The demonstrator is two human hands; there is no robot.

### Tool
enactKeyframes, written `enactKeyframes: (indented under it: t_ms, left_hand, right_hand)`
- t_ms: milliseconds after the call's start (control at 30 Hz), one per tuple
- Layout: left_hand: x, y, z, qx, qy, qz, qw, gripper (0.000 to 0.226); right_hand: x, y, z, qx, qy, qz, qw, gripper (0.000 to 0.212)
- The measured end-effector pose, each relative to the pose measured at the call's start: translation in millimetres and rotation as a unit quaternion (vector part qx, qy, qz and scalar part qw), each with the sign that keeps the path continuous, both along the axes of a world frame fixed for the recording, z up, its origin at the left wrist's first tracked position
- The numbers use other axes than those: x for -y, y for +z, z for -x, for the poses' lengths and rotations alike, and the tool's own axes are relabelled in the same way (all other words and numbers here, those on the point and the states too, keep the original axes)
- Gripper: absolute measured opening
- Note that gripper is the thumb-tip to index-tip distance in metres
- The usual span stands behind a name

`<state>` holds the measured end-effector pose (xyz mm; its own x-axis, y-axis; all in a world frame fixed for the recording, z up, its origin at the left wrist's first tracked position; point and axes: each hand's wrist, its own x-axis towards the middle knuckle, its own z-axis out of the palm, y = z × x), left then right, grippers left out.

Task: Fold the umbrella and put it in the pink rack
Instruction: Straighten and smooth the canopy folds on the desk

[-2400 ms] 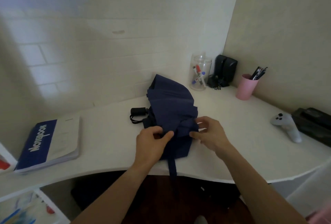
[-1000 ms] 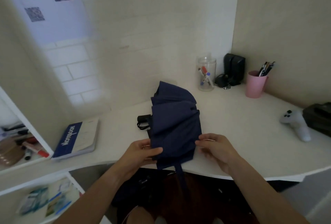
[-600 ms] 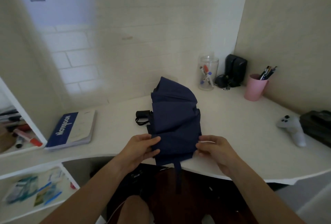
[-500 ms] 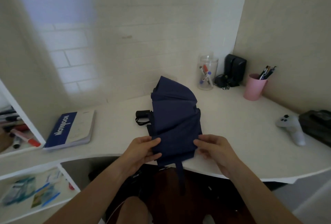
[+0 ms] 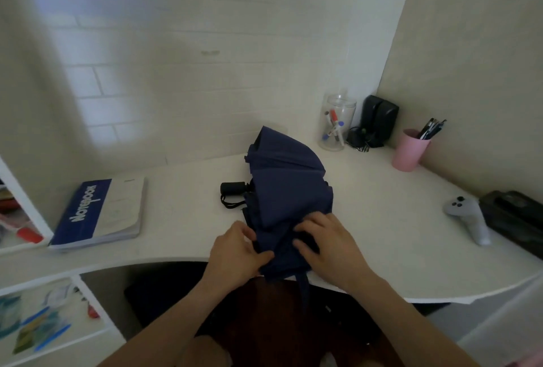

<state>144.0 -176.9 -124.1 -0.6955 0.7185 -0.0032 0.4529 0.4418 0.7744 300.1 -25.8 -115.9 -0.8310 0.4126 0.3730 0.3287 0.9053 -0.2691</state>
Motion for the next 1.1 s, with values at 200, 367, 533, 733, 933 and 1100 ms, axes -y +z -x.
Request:
enactKeyframes:
  t_ms: [200,367,533,733,933,1100]
  left_hand:
    - [7.7,-8.6,2.7,-0.374,-0.246,-0.086,0.890,0.039]
    - [15.1,-25.2,15.5,-0.309,-0.261,-0.049,0.913,0.037]
    - [7.5,-13.0,15.5,-0.264,-0.270,-0.013,0.926,0.037]
    - [-28.3,28.8,26.9,-0.024,0.095,-0.157,0.983,0.038]
    - [-64.7,68.1,39.7,0.244,0.093,-0.177,0.949,0.034]
    - [-31.8,69.0,27.7,0.247,0.019,-0.214,0.945,0.011]
  right_hand:
    - [-2.9,-22.2,-7.1,0.026,-0.003,0.009,1.000,0.036]
    - [-14.5,3.8,-7.0,-0.089,-0.074,0.117,0.986,0.010]
    - [-34.3,49.3,18.0,-0.200,-0.206,0.251,0.924,0.041]
    - [-46.8,51.3,23.5,-0.196,-0.172,0.426,0.866,0.008]
    - [-40.9,65.8,3.8,-0.244,-0.108,0.531,0.805,0.015]
    - [-39.8,62.5,-24.4,-0.231,-0.086,0.579,0.777,0.018]
